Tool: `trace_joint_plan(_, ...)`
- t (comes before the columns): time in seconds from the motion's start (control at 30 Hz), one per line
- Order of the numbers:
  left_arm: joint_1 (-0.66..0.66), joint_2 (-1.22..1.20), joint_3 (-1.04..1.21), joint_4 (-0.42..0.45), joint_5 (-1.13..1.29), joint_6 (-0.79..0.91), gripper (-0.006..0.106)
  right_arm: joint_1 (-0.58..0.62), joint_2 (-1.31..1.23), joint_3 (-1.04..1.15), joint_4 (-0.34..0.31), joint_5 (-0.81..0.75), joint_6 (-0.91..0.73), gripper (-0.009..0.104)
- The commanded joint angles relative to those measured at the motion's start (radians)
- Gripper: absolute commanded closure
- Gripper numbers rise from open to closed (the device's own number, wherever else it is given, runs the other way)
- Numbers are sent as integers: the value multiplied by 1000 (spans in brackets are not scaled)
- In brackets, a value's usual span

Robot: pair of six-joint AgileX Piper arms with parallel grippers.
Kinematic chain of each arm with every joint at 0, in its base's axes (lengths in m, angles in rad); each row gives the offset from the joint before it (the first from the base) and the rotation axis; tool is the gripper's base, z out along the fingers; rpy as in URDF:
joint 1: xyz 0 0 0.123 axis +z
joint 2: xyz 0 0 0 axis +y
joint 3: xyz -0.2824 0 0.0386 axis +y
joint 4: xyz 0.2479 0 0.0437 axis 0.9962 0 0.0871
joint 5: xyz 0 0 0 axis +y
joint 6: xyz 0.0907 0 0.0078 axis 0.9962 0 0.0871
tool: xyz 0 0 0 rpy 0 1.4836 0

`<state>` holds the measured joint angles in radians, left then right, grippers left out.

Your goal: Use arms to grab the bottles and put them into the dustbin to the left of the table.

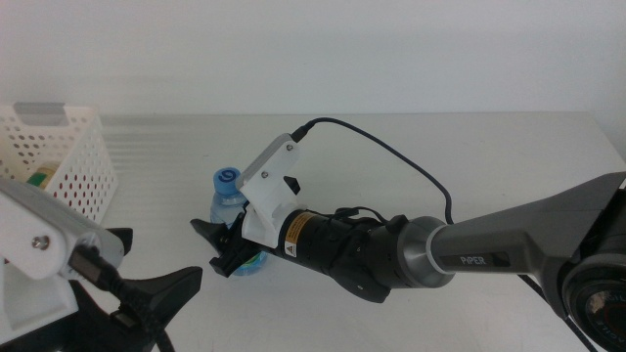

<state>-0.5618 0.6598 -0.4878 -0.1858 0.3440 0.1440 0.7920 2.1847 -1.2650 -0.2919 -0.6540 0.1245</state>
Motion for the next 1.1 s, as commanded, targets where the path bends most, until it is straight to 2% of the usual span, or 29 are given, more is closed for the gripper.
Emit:
trace_joint_plan(0.0, -4, -3, -28, -12, -74, -13, 12, 6, -58, -31, -19, -54, -6, 29)
trace_joint_plan(0.07, -4, -3, -28, -12, -74, -13, 12, 6, -58, -31, -22, -40, -3, 12)
trace_joint_plan(0.13, -4, -3, -28, -12, -74, -13, 12, 6, -60, -31, -22, -23, 1, 0)
trace_joint_plan(0.57, -4, -3, -28, -12, -74, -13, 12, 6, -180, -8, -30, 185, 50, 0)
trace_joint_plan(1.07, -4, -3, -28, -12, -74, -13, 12, 6, -476, 271, -30, 201, 124, 0)
